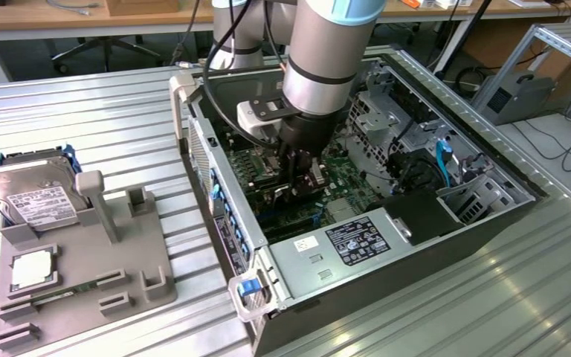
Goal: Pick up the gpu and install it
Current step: 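Insert the gpu into the slot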
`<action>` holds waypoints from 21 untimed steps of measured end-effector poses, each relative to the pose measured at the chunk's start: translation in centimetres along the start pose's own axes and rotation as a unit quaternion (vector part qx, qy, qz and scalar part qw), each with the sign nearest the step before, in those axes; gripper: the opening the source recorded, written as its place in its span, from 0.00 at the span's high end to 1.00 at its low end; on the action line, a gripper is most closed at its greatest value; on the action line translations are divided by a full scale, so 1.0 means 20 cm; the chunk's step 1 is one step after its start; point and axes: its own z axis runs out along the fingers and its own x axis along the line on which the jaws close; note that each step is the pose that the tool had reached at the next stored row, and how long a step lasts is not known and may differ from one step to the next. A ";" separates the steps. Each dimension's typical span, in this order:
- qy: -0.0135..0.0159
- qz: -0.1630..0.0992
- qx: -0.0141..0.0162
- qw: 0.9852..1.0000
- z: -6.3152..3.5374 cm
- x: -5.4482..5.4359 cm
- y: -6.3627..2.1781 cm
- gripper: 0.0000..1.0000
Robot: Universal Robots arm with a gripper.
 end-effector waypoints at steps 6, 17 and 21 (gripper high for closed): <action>0.000 0.000 0.000 1.000 0.000 0.00 0.000 0.74; 0.000 0.000 0.001 1.000 0.014 0.00 0.001 0.74; -0.001 0.000 0.001 1.000 0.014 0.00 0.010 0.74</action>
